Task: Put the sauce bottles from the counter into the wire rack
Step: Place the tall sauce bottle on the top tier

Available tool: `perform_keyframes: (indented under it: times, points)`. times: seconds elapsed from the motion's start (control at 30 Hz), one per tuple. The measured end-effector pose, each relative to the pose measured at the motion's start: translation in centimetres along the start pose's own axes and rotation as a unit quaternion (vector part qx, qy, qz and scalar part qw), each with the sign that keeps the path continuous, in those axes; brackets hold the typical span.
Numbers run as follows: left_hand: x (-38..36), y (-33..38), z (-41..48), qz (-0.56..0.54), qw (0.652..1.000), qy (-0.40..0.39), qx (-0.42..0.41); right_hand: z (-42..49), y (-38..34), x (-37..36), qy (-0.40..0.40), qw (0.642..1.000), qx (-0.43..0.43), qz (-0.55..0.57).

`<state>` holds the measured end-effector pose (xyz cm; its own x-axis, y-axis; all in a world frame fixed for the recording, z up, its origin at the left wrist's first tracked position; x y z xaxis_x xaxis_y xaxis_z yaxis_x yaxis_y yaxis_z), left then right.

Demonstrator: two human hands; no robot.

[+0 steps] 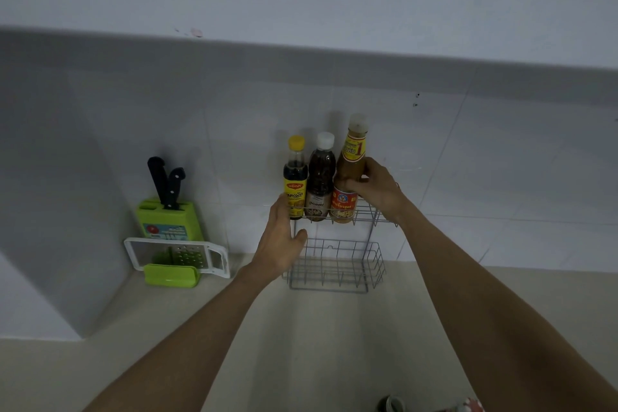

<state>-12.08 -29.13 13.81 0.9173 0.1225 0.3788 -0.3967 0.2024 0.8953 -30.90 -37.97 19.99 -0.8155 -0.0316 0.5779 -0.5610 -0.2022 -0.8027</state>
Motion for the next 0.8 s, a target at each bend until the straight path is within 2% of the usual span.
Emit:
perform_keyframes:
  times: [0.1,0.8]
  points:
    - [0.1,0.0,0.0,-0.002,1.000,-0.002,0.001,-0.2,0.2,-0.4,-0.006,1.000,-0.008,0.028]
    - [1.1,1.3,-1.1,0.009,1.000,-0.021,0.005,-2.2,0.4,-1.5,0.061,0.998,0.004,0.010]
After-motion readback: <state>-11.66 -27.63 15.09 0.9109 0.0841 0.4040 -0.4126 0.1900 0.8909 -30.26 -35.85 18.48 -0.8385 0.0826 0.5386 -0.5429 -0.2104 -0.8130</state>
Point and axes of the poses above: each hand's wrist, its own z-axis towards the middle knuckle, its own x-axis out of the back of the hand, y = z × x, the point moved 3 cm from there along z, towards the middle knuckle, and after that the axes turned 11 degrees about -z, right-handed, at the moved point
